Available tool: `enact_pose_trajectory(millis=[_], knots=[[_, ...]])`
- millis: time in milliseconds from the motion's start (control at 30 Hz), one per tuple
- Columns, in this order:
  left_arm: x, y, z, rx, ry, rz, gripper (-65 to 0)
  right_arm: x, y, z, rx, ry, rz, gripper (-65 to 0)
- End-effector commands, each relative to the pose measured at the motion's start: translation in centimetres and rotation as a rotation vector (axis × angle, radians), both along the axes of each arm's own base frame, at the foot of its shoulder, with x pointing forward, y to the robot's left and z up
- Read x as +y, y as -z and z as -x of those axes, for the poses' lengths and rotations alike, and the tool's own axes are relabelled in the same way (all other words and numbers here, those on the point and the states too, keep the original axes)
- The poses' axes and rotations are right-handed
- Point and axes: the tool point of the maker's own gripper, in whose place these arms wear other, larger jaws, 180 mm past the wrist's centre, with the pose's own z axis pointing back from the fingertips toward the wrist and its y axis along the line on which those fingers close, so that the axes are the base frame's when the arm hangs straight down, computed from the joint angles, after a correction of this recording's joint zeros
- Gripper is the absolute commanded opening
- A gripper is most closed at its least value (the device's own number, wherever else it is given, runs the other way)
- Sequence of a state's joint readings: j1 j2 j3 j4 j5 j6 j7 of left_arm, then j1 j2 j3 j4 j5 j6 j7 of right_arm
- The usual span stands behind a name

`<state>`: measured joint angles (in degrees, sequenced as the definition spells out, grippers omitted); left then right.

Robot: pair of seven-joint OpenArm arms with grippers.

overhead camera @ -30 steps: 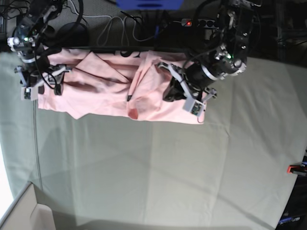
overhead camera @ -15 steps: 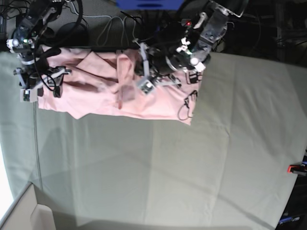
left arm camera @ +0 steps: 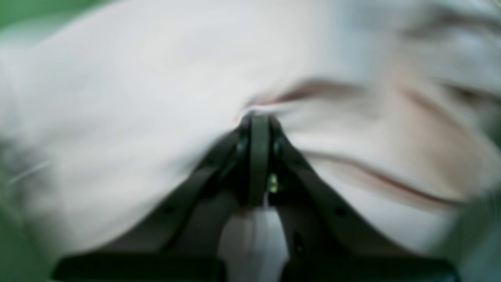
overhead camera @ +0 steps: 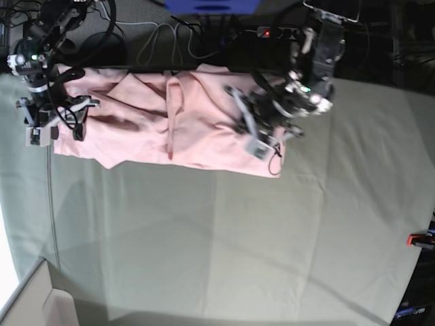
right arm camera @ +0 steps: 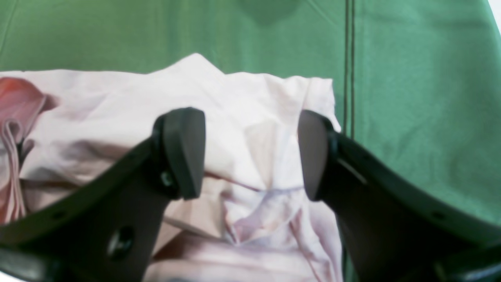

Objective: Layout the t-shirt on the table in an organized manner, then fold the t-shirt properly
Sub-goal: 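Carry the strip end with the left gripper toward the right gripper, folding it over, then release the folded end and withdraw the left gripper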

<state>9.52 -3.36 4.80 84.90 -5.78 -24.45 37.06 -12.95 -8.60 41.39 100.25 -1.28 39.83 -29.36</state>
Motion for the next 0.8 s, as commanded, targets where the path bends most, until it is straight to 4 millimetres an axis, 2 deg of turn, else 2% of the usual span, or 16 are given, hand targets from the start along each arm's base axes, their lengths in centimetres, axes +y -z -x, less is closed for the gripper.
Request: enact_pose_trajectory(millis=[0,67,300,467,567,767], knots=[[-0.7,-1.6,-1.1,-0.046,-0.014,0.054,-64.9,-0.2,-1.1,-0.5,-0.044,-0.002,0.01,-27.2],[1.0,-2.0,-1.9,-0.06,-0.07,0.051,-64.9,-0.2,-1.1,-0.5,-0.044,-0.004,0.009,-27.1],[3.9,-3.1,-3.2,-0.102,-0.14,0.027,-64.6,0.0,-0.4,-0.1,-0.026,-0.002,-0.002,-26.9],[6.7,-4.3,-4.2,-0.138,-0.226,0.021,-64.5,0.1,1.6,-0.2,0.009,0.012,-0.05,-26.9],[8.6,-5.2,-4.7,-0.152,-0.294,0.064,-64.5,-0.7,2.6,0.3,0.03,0.041,-0.064,-26.9],[14.6,-6.5,-5.2,-0.181,-0.44,0.119,-64.4,-2.2,3.9,0.6,0.056,0.078,-0.084,-26.9]])
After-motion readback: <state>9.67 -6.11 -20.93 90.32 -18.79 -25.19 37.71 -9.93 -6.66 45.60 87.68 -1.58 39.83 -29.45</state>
